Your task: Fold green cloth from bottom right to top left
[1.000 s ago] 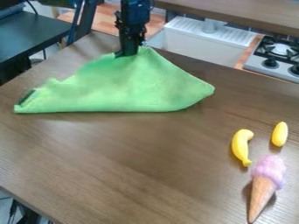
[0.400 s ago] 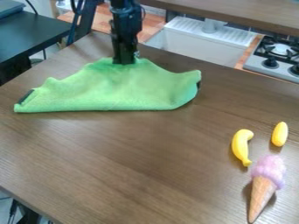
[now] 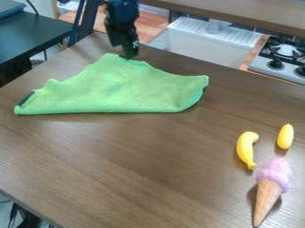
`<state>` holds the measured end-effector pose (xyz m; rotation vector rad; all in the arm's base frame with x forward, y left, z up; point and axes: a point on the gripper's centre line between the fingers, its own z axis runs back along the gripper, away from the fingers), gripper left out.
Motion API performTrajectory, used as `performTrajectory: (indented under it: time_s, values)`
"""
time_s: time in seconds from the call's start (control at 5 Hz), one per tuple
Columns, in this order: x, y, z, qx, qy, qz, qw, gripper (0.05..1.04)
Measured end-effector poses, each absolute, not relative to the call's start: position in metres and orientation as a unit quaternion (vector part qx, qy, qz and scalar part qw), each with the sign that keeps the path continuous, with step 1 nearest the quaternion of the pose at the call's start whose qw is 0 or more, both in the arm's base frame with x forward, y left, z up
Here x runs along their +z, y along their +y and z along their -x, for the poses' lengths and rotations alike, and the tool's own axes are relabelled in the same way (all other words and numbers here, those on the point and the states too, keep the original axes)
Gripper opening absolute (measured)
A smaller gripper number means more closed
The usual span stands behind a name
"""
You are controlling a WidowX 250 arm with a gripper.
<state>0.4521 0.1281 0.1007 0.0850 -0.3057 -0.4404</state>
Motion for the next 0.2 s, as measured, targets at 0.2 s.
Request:
performTrajectory:
  time_s: [0.2]
  values:
    - [0.12, 0.1373, -0.4376, -0.206, -0.177, -0.036, 0.962, 1.001]
